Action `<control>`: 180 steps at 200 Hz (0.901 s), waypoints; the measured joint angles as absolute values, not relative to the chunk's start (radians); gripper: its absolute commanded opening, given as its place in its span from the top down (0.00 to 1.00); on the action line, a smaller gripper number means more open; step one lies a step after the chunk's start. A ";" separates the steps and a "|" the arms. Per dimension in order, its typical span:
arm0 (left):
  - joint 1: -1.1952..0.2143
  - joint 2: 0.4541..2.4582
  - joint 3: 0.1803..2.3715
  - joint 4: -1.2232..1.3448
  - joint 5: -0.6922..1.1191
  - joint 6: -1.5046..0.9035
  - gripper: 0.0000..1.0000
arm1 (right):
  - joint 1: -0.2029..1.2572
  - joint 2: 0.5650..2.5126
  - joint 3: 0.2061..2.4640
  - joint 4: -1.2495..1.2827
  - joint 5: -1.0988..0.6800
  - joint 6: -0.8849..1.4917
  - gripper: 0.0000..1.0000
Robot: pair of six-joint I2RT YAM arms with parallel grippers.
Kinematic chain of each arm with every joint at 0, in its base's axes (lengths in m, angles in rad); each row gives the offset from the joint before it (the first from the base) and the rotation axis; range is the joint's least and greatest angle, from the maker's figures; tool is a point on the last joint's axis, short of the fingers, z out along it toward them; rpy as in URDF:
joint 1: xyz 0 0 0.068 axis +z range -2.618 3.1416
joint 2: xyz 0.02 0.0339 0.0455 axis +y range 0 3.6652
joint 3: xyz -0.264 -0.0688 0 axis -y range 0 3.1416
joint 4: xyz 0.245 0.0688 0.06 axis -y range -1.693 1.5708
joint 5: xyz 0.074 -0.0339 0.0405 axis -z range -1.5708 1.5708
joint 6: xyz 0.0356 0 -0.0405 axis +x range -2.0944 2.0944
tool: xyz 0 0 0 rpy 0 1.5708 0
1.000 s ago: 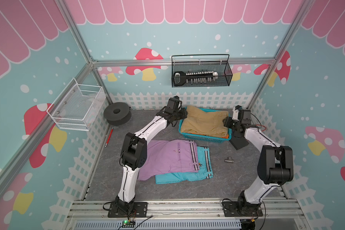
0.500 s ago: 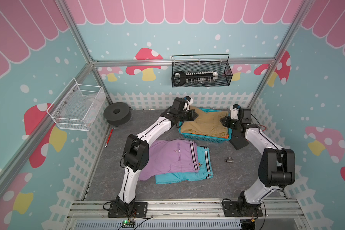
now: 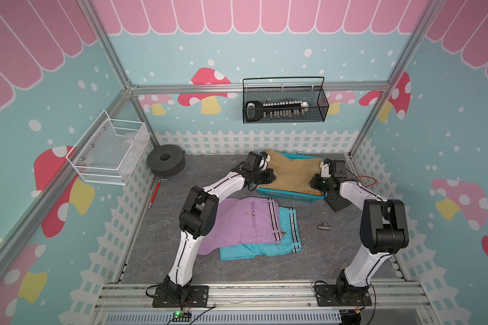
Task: Put the folded long pants in the basket
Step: Place the long pant in the basket.
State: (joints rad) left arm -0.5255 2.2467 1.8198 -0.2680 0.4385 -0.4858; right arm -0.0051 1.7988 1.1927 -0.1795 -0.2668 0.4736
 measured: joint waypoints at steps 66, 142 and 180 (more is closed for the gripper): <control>-0.484 2.258 1.929 -0.310 0.438 -0.502 0.90 | 0.001 1.766 1.265 -0.175 -0.274 0.492 0.74; -0.433 2.530 2.347 -0.273 0.430 -0.576 0.86 | 0.001 2.008 1.521 -0.095 -0.248 0.552 0.76; -0.432 2.656 2.452 -0.272 0.419 -0.599 0.85 | 0.001 2.075 1.536 -0.109 -0.199 0.551 0.78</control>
State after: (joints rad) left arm -0.4316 2.6564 2.4519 -0.2722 0.4194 -0.5995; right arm 0.0010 2.0747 1.5356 -0.1085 -0.1986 0.5507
